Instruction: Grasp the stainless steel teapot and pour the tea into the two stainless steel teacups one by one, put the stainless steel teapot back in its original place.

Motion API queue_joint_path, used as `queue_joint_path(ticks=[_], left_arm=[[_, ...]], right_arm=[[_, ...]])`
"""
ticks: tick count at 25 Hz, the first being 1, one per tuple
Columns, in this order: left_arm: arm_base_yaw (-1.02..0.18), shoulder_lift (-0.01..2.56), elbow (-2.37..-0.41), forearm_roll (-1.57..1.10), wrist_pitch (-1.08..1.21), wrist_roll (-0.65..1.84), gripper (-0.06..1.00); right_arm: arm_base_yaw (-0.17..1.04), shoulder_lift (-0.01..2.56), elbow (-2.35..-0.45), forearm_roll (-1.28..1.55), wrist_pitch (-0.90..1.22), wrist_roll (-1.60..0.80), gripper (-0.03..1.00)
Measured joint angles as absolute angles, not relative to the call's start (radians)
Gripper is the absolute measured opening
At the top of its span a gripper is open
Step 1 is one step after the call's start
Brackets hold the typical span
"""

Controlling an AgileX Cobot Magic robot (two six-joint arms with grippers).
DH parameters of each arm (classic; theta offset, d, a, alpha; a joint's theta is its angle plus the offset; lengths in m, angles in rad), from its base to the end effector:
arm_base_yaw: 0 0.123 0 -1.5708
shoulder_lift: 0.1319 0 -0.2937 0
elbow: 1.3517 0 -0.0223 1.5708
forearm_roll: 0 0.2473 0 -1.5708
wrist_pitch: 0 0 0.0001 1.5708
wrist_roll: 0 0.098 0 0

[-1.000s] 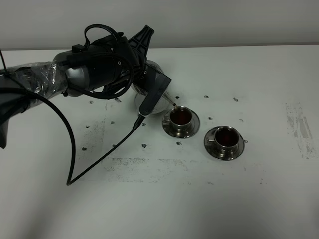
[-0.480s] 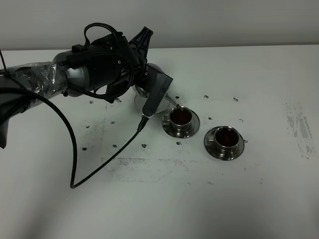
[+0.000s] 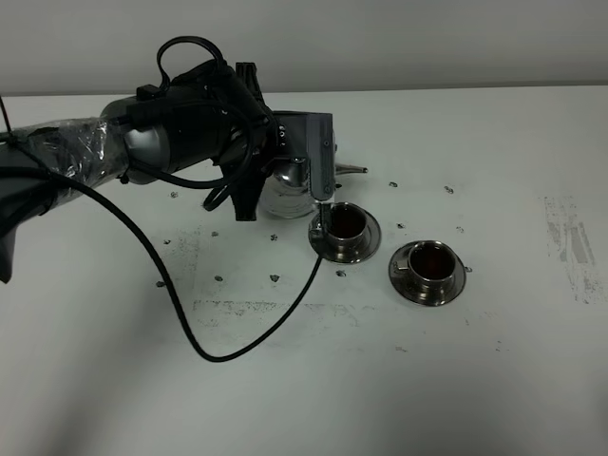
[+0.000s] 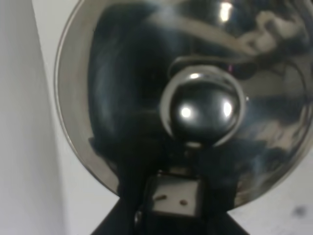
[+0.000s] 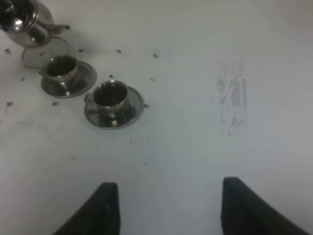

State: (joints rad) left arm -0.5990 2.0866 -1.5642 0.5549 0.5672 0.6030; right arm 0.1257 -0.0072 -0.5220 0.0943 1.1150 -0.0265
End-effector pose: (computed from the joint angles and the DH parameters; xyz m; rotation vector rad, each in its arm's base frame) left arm 0.4012 -0.2403 0.1977 1.8087 1.7776 0.5569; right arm -0.0176 0.0061 0.2741 -0.1665 2.0636 0.1741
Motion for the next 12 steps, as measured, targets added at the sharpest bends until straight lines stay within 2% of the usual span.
queue_joint_path(ticks=[6,12], left_arm=[[-0.586,2.077,-1.567,0.411,0.59,0.323,0.19],[-0.556,2.076,-1.652,0.319,0.706,0.129,0.19]], right_arm=[[0.126,-0.007,-0.522,0.094,1.115,-0.027,0.45],[0.126,-0.007,-0.522,0.094,1.115,-0.027,0.45]])
